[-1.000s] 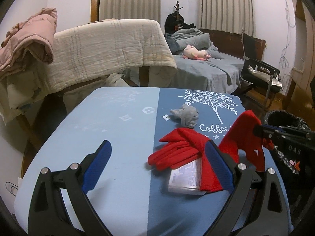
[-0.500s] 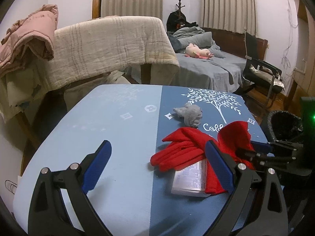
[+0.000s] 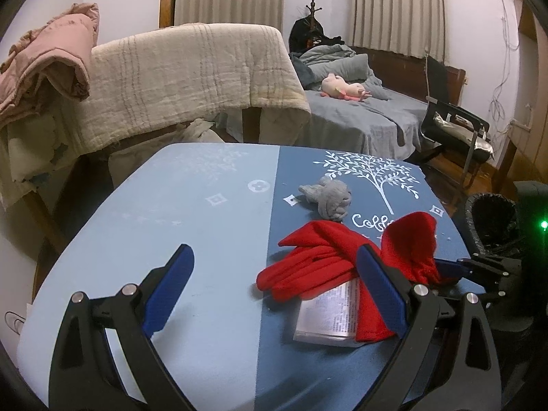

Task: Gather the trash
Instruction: 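Grasp the other red glove with the left gripper while the right holds its glove, then lift both red gloves off the table toward the bin, then carry both red gloves over the black bin, then open both grippers to drop the red gloves into the bin, then bring both open grippers back over the paper card and grey sock, then grasp the white paper card with the left gripper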

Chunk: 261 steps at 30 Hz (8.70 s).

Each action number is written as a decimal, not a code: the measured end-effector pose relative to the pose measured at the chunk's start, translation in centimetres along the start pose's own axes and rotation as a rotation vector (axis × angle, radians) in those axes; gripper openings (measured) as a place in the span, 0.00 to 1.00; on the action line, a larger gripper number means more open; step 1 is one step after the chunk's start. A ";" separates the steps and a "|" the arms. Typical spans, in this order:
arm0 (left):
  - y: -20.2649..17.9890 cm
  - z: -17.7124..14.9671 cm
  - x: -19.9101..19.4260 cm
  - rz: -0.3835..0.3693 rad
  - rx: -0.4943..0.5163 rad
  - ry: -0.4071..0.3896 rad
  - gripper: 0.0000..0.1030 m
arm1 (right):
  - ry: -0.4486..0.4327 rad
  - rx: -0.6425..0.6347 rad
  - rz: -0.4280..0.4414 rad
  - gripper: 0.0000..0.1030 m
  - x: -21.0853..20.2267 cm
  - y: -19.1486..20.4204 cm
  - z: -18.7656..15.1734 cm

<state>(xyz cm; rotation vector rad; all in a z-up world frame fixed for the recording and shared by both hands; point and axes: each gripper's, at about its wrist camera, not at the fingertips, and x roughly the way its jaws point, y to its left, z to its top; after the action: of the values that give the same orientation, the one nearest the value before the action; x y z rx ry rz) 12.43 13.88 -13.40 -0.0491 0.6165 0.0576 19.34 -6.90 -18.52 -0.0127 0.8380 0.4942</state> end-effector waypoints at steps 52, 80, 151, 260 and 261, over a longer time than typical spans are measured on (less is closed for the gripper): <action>-7.5 2.6 0.3 -0.165 0.080 -0.011 0.10 | -0.183 0.077 0.006 0.11 -8.9 -4.2 2.0; -10.5 2.9 -2.6 -0.212 0.110 -0.029 0.10 | -0.217 0.112 -0.020 0.14 -12.8 -6.2 0.5; -20.8 5.3 -3.9 -0.400 0.180 -0.099 0.10 | -0.358 0.196 -0.188 0.13 -21.6 -13.8 0.1; -4.2 -1.7 6.5 -0.093 0.042 0.227 0.55 | -0.258 0.098 -0.124 0.94 -9.0 -4.9 0.1; -4.2 -1.7 6.3 -0.092 0.039 0.220 0.54 | -0.258 0.098 -0.124 0.94 -9.0 -4.9 0.1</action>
<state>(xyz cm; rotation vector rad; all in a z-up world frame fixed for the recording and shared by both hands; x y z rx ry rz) 16.88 9.88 -18.32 -0.0469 0.8346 -0.0499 16.47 -14.96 -12.93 0.0874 0.6034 0.3296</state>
